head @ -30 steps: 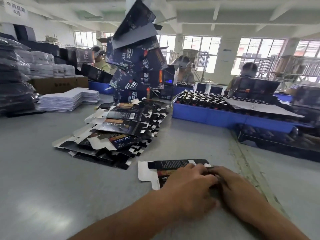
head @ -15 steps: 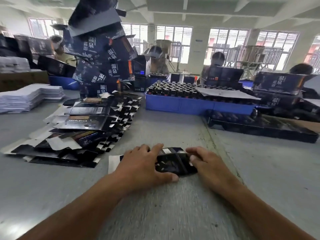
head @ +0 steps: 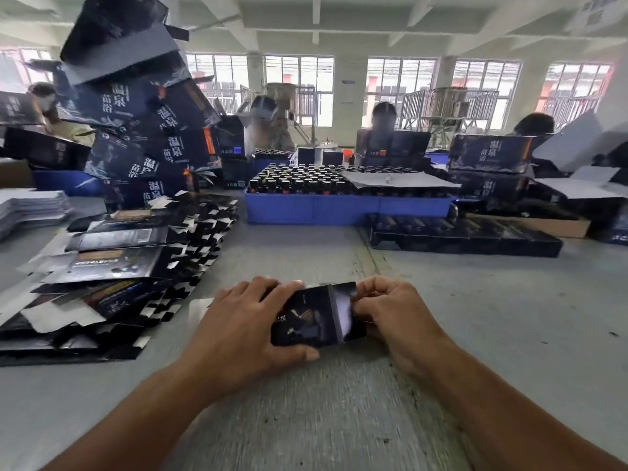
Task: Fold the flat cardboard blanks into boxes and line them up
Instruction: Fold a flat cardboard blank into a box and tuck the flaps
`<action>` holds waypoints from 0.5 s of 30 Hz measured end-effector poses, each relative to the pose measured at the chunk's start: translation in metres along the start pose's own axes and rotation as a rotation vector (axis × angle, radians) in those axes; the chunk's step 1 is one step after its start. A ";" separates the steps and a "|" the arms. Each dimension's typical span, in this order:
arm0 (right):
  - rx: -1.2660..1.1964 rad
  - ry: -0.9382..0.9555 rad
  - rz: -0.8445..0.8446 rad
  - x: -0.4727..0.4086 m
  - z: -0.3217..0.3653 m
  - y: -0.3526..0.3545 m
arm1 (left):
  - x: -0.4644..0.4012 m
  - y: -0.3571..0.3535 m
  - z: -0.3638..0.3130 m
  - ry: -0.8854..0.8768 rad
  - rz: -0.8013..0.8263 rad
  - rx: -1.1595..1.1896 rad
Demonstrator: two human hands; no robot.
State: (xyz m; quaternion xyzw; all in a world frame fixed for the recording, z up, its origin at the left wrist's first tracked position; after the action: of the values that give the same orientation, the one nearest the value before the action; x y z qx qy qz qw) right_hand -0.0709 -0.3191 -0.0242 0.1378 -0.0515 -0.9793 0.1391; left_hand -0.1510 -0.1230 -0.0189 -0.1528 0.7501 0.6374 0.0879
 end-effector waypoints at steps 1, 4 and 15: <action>0.007 0.000 0.032 0.000 0.000 -0.001 | 0.000 0.001 0.000 -0.011 -0.002 0.004; -0.020 -0.029 0.116 0.000 -0.001 -0.002 | 0.002 0.005 -0.003 -0.044 -0.024 0.022; -0.071 0.080 0.036 -0.002 0.009 0.002 | -0.003 0.000 -0.025 -0.118 0.045 0.055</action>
State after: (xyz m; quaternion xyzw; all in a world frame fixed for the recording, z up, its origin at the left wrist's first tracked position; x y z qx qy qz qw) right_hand -0.0713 -0.3200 -0.0145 0.1707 -0.0136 -0.9715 0.1637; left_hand -0.1468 -0.1475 -0.0132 -0.0956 0.7641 0.6262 0.1217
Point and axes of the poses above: each hand's wrist, its own x-axis away from the middle knuckle, its own y-axis out of the back of the hand, z = x × y, the point moved 4 cm from there along -x, towards the middle knuckle, and after that the axes turned 11 degrees about y, right-handed, at the moved point
